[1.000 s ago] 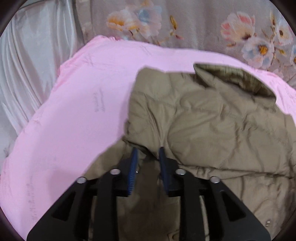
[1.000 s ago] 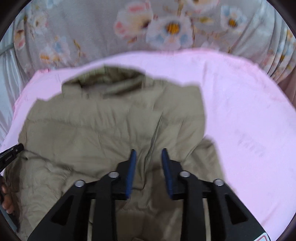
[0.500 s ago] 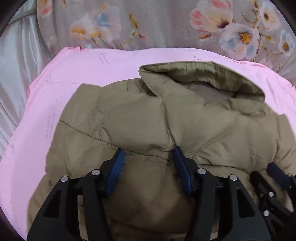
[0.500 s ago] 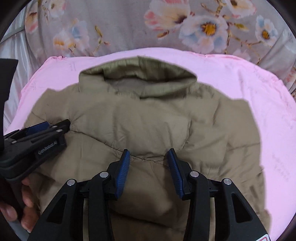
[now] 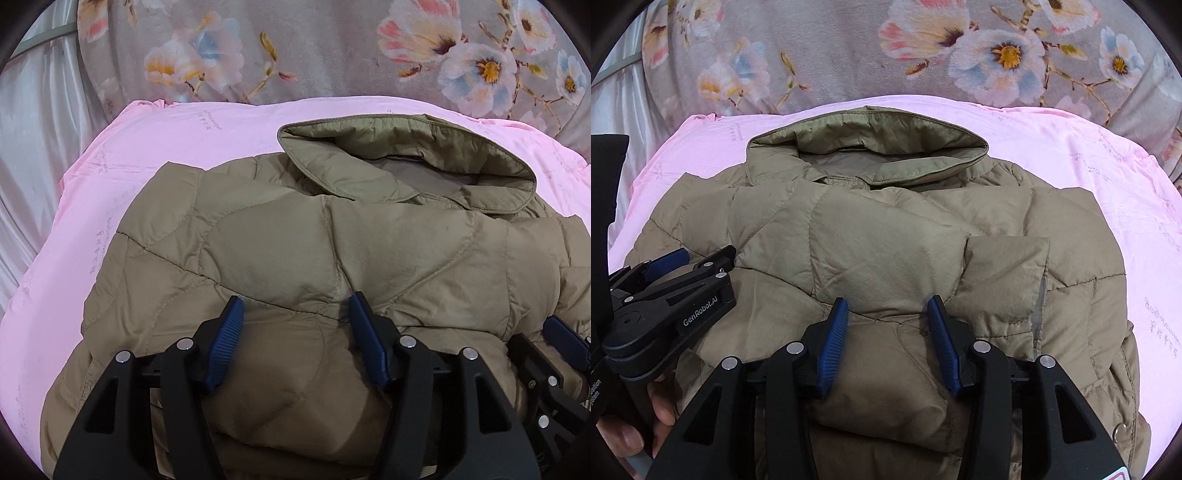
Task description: Fold large clothes
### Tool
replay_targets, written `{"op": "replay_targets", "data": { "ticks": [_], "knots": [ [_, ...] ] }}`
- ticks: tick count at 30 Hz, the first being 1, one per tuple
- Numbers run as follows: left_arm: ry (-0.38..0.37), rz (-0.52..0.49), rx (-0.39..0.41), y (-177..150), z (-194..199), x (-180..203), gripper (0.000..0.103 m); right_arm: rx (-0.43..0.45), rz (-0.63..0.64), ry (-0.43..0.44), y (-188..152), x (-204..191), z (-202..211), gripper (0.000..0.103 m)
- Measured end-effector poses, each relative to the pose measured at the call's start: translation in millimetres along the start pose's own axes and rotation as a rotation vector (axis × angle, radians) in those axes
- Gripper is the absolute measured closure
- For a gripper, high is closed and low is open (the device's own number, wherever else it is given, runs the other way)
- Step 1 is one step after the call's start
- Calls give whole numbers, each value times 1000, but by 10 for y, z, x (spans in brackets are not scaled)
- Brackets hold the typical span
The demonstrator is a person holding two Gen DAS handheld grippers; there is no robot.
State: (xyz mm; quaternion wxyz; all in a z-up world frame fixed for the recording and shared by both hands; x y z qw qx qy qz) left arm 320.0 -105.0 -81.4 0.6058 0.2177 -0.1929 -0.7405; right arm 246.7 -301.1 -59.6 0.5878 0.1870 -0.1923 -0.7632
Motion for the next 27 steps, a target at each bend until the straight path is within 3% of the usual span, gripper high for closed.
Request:
{"op": "replay_targets", "data": {
  "ticks": [8,13,17,19,24,25,26,27],
  "knots": [
    [-3,0,-2,0,-15,-8,44,-1,-10,17,-5,10,-8,53],
    [-201,64,-33,125,76,-232,37,19,-46,118,84,106,134,52],
    [-301,163,-62,552,104,-470,35,50,-136,213,404,286,227,46],
    [-392,220,-130,781,-75,-497,35,31,-209,291,616,394,100,46],
    [-505,300,-231,988,-480,-408,36,-36,-370,371,898,587,-374,47],
    [-522,291,-244,1000,-530,-354,37,-60,-400,402,909,612,-476,58],
    [-533,270,-258,1000,-578,-283,52,-78,-422,439,913,619,-574,71],
    [-544,257,-271,991,-608,-229,87,-97,-433,469,912,607,-660,96]
  ]
}}
Point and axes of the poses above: each gripper's, at about its wrist camera, not at the fingertips, and z roughly against the way its jaws point, x to its right, y to its top, the point moved 4 cm from there along -z, roughly the way its jaws point, and after that the axes turned 10 degrees about -x, right-handed, at the moved point
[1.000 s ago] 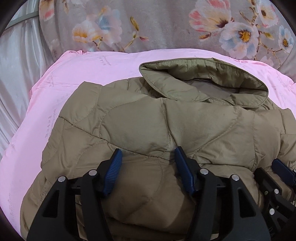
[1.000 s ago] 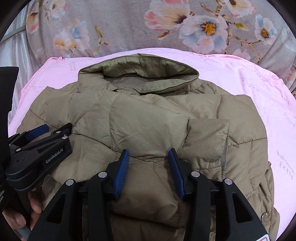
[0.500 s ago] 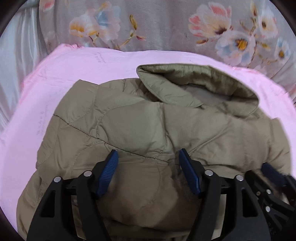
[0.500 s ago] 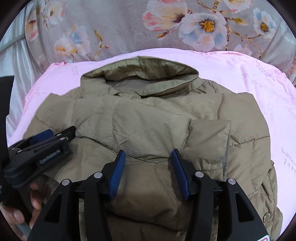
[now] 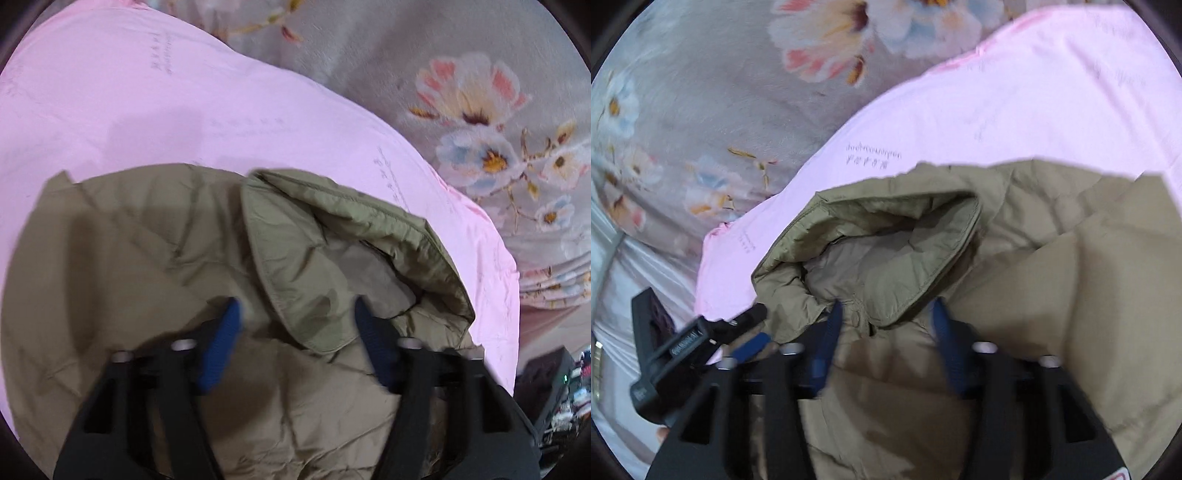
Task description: Fold large clothes
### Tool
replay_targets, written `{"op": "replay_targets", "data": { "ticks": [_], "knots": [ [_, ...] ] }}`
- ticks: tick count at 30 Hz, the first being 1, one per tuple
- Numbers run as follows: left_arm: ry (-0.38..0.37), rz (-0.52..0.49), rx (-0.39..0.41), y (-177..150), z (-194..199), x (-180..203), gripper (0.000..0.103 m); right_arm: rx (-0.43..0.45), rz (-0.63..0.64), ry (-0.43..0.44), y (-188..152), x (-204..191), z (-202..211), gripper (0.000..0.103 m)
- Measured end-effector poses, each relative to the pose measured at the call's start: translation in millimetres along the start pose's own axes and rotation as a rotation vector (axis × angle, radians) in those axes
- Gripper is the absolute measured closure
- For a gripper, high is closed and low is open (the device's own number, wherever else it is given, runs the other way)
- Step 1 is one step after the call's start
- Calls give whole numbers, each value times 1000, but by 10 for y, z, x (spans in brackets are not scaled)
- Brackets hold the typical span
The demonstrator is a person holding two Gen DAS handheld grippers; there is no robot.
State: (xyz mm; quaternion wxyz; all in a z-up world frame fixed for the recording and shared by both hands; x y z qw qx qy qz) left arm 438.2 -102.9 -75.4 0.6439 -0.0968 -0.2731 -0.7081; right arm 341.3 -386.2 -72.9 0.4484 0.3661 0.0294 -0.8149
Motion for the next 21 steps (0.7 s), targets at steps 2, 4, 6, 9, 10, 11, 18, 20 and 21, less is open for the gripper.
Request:
{"op": "replay_targets", "data": {
  "ticks": [2,4,6,9,10,11,18,20,21],
  "knots": [
    [-31,-1,2,-25,21,38,94,-4,-3,46,14,-17,-21,98],
    [-32,-22,58,-51,161,70,96,65,44,64,-16,-87,131,99],
    [13,-60,98,-106,237,86,97,105,94,25,-63,-116,197,99],
    [128,-105,95,-190,60,41,98,91,147,-104,-111,-70,75,100],
    [151,-109,86,-221,-26,14,98,67,144,-134,-124,-27,-6,100],
    [169,-120,88,-260,-102,-23,98,50,141,-151,-124,6,-67,101],
    [260,-193,145,-345,-204,21,97,35,172,-208,-126,48,-168,103],
    [256,-192,154,-355,-202,27,97,37,178,-213,-124,45,-184,103],
    [245,-188,155,-347,-197,16,96,36,178,-204,-136,53,-177,102]
  ]
}}
Point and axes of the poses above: each gripper's, at about its wrist camera, not at the fingertips, and z roughly against the way its jaws point, x to its right, y to its top, the point moved 4 cm from there along -z, roughly the way its jaws point, and after that the axes turned 10 degrees about -x, right-handed, at the moved point
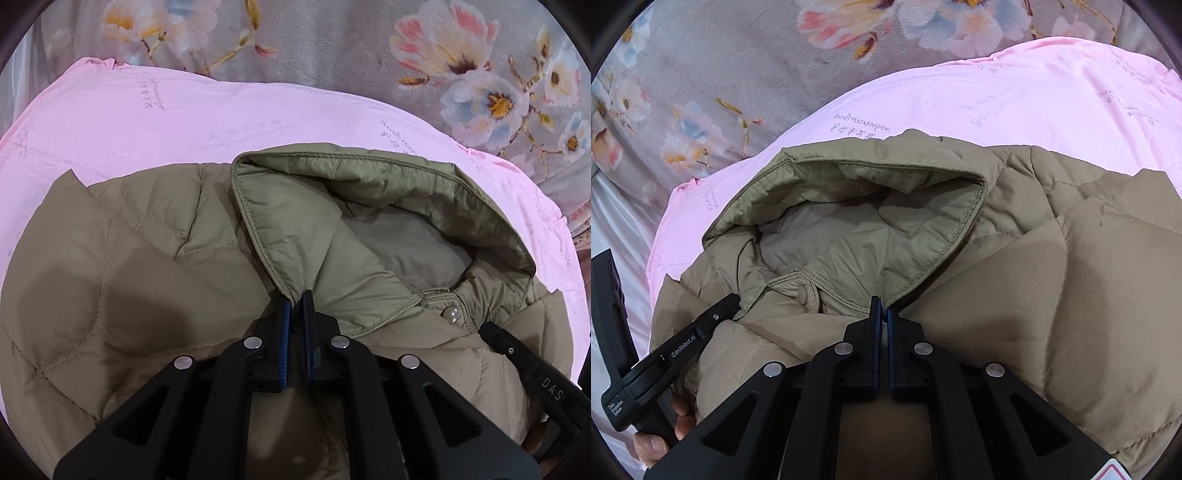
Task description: Fold large clothes
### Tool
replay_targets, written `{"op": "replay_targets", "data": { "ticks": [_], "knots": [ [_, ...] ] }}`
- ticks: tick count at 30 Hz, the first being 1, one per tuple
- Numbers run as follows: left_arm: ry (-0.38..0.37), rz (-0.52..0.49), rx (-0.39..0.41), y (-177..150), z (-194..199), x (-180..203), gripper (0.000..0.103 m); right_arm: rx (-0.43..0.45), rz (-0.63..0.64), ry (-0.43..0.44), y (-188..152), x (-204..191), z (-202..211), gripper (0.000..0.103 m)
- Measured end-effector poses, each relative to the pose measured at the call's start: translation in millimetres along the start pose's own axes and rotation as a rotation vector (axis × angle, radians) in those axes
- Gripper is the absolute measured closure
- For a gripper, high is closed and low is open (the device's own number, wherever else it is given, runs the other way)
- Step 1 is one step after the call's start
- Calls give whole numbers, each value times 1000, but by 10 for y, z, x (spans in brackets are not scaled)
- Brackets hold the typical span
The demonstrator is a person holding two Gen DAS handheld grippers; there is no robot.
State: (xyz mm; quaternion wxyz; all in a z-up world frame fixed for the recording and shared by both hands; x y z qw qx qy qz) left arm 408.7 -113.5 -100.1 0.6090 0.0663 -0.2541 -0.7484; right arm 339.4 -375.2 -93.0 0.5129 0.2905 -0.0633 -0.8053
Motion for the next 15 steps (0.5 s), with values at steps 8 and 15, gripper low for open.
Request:
{"op": "replay_targets", "data": {
  "ticks": [8,15],
  "knots": [
    [-41,12,56,245,581,-128,93,120,52,-17,68,-52,720,91],
    [-62,112,46,1241,554,-44,89,189,9,-3,926,-102,846,90]
  ]
}}
Point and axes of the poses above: each gripper's, at about its wrist camera, not at the fingertips, and z roughly against the way its jaws point, x to its right, y to its top, the point moved 4 cm from there along -z, roughly the way its jaws point, and after that the axes turned 10 degrees about -x, right-handed, at the moved point
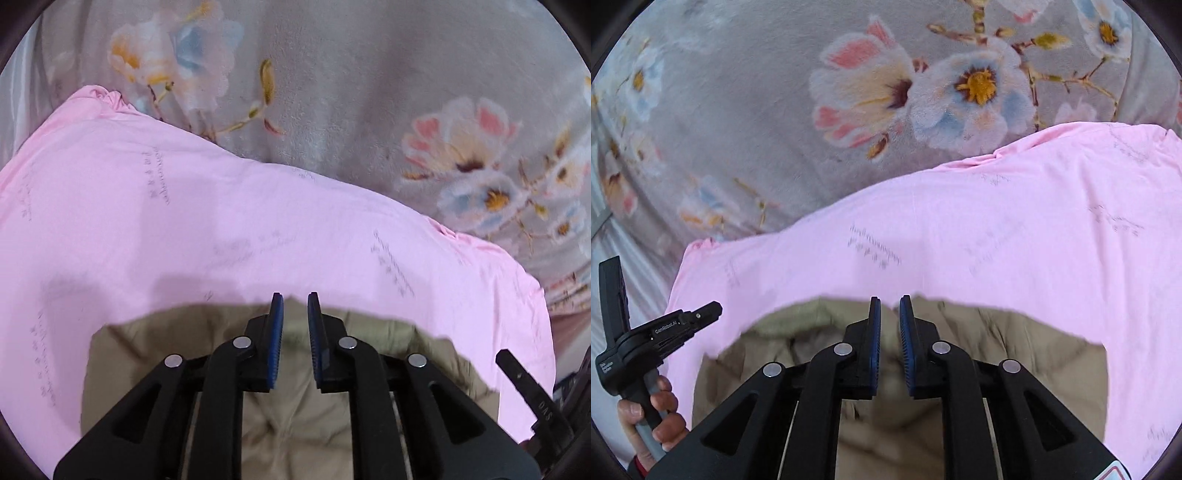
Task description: Fold large clothes
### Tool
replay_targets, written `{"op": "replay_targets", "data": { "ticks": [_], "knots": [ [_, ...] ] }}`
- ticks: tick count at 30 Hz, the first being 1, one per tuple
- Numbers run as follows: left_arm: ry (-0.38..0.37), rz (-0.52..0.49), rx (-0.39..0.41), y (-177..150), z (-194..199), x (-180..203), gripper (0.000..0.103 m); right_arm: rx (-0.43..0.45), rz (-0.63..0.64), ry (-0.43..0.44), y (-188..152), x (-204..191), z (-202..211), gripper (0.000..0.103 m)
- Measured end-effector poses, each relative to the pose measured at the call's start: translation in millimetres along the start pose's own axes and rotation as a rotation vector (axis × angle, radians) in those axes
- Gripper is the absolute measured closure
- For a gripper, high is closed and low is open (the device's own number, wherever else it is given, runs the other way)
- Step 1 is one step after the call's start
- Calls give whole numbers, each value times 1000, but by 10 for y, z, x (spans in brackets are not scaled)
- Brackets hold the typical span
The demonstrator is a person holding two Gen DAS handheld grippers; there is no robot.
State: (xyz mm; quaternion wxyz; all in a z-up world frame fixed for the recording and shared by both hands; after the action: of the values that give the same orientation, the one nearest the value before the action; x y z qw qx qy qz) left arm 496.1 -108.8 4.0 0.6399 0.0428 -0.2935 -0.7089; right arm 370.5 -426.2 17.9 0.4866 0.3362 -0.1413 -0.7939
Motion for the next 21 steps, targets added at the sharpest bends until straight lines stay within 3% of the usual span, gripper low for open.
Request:
{"op": "replay_targets", "data": {
  "ticks": [3,7,8,9,11,16,21],
  "knots": [
    [-4,48,-90,148,-410,60,89,-35,-47,-16,190,81,-347,90],
    [-6,8,-185,-173,-698,49,90,-193,2,-42,-61,94,-797,90],
    [10,-30,-171,-275,-666,44,90,-190,46,-38,-160,68,-778,90],
    [29,-71,-144,-365,-622,40,90,-149,146,-89,-332,32,-677,91],
    [61,-148,-117,-583,-586,4,90,-130,176,-119,-435,72,-658,92],
    [76,-181,-80,-738,-662,-44,90,-136,132,-88,-498,196,-784,95],
    [133,-227,-52,-761,-756,35,90,-127,170,-147,-542,150,-886,96]
  ]
}}
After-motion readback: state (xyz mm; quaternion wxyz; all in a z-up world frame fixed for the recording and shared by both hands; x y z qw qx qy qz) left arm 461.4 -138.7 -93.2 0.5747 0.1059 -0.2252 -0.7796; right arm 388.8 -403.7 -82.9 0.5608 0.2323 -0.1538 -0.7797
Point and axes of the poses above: each gripper's, at about its wrist camera, not at the fingertips, and z roughly against the way its jaws point, x to its right, y to its top, the point moved 4 cm from there along -z, roughly the way its jaws point, and after that the axes turned 10 degrees about -x, right-handed, at the moved point
